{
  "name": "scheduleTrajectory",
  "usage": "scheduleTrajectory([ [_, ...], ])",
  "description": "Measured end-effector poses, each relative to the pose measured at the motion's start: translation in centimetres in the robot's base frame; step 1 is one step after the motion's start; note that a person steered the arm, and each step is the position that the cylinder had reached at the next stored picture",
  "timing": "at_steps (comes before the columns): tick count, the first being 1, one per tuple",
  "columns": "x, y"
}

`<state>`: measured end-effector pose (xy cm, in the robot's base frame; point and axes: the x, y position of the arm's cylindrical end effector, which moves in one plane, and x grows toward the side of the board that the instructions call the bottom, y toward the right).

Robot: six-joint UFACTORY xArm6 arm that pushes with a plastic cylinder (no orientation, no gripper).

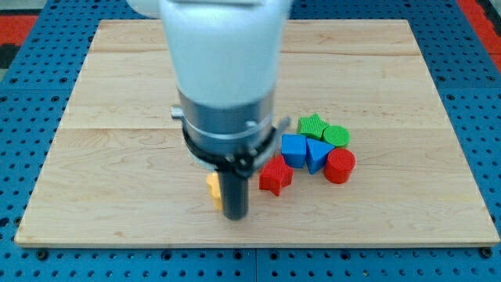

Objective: Slide the yellow heart to the top left of the yellow hexagon

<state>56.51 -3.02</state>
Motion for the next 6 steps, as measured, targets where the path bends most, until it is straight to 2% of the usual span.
scheduleTrajectory([
  [1,-4.1,-0.2],
  [2,-6.4,-1.0],
  [3,-2.6,-0.6],
  [4,-2.1,-3.3],
  [5,-4.0,-6.3],
  [6,-7.3,-6.7],
])
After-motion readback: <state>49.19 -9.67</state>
